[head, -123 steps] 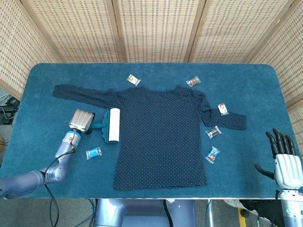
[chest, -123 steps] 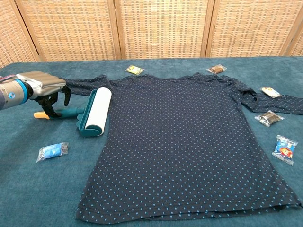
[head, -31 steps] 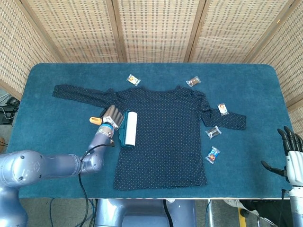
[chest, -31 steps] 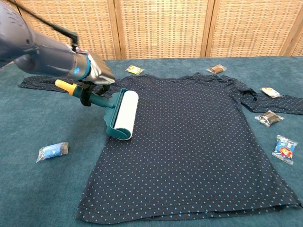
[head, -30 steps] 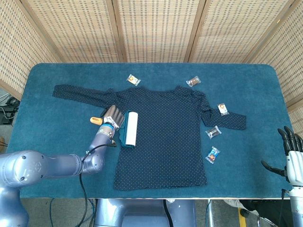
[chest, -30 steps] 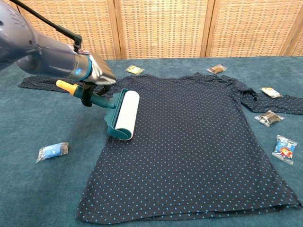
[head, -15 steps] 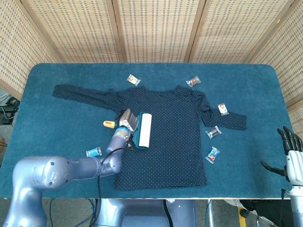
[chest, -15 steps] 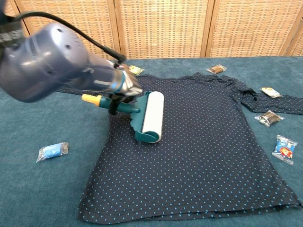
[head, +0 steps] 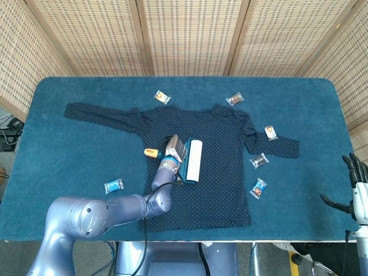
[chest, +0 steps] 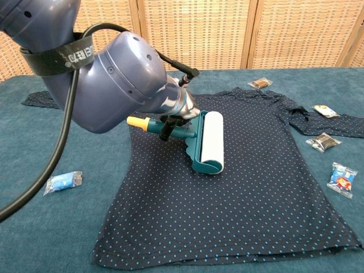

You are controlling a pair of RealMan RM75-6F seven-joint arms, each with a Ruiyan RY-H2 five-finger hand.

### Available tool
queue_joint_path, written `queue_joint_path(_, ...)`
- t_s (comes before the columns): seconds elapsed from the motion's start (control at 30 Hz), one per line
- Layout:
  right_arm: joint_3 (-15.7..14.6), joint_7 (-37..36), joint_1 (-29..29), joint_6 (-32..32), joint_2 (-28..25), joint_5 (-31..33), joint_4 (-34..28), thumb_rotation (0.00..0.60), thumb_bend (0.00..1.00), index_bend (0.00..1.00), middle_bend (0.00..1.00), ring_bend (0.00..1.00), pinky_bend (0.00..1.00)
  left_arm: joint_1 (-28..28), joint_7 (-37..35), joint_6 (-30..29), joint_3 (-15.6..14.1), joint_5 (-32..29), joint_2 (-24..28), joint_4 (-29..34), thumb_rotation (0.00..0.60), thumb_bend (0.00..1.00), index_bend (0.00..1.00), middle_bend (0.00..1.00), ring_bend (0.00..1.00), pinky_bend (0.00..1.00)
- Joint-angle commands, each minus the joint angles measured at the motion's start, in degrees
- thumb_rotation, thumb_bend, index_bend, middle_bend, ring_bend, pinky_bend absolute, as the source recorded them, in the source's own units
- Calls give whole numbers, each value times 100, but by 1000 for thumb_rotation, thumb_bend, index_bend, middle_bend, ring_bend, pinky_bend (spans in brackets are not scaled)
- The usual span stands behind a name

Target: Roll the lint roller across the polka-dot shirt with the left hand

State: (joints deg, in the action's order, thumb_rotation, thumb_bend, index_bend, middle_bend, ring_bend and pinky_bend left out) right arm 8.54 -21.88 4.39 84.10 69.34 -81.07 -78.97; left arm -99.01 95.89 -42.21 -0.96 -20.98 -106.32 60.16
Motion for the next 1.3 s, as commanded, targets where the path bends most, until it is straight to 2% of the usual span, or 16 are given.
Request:
queue_joint_path(0.03,-10,17,4,1,7,-19,3,600,76,0,0,0,0,26,78,-59,-1,-67,43,58,600,748,928,855,778,686)
queue_joint_path(0.33,-55,153,11,48,22,-119,-69,600,76,0,0,0,0,408,15,-334,-216,31,611,740,600,749,928,855,779,686)
queue_joint_path(0.7,-106,361,2,154,18,-251,-213,600,76,0,0,0,0,1060,-460,-518,-743,642,1478,1691,600,748,928,855,779,685)
queue_joint_path(0.8,-118,411,7,166,23,-278,-239,600,76,0,0,0,0,1156,-593,-552,-807,807,1656,1836,600,748,928,855,779,682)
queue_joint_path(1.03,-118,440,19,141,16,-263,-274,600,76,0,0,0,0,1218,-798,-530,-779,1058,1796,1977,600,749,928,855,779,682)
queue_joint_path(1.3,-93,333,20,100,-4,-195,-240,600,76,0,0,0,0,996,-747,-487,-541,1042,1464,1803,600,749,928,855,779,682)
